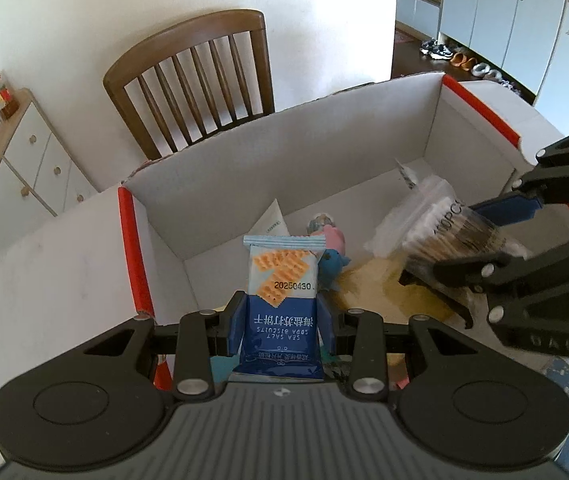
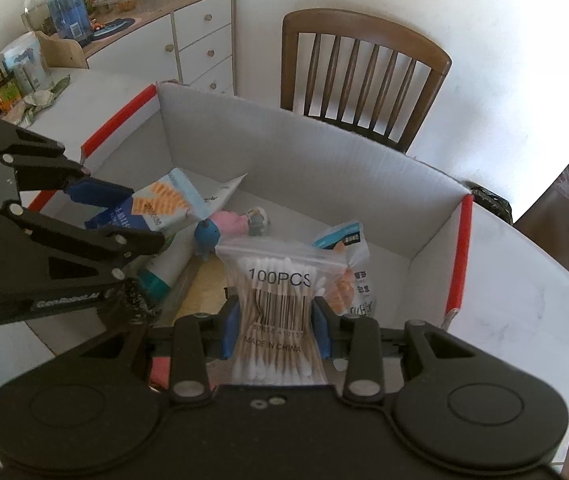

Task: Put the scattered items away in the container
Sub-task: 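Lower the cracker packet and swab bag into the box and open both grippers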

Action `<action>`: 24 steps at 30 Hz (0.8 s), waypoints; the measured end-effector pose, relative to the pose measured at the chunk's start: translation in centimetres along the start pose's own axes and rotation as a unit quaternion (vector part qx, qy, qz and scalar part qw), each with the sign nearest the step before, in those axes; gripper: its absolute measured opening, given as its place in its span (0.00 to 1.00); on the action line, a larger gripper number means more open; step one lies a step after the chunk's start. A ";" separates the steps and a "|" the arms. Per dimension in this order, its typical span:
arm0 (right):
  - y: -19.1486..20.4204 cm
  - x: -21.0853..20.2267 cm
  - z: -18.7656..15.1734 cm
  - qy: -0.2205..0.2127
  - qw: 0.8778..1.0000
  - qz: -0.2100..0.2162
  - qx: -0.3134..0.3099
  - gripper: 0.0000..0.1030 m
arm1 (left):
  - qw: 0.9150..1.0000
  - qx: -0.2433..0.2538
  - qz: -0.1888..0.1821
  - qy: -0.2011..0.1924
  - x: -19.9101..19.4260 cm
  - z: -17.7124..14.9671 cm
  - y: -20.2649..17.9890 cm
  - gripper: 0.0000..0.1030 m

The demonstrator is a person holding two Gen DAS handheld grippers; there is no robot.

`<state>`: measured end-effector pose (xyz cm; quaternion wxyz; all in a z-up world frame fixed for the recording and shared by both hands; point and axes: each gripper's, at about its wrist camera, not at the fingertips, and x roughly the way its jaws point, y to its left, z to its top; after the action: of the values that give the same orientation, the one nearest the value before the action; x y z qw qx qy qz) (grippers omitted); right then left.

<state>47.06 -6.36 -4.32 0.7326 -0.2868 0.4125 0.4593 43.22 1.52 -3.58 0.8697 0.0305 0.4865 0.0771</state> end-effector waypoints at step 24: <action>0.7 1.2 -0.8 0.003 1.000 -0.010 -0.018 1.00 | 1.000 -0.015 0.009 0.017 0.9 -0.1 0.1 0.48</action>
<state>46.40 -6.21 -5.79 0.7306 -0.3056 0.4035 0.4583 43.59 1.77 -4.41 0.8608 0.0208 0.5000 0.0927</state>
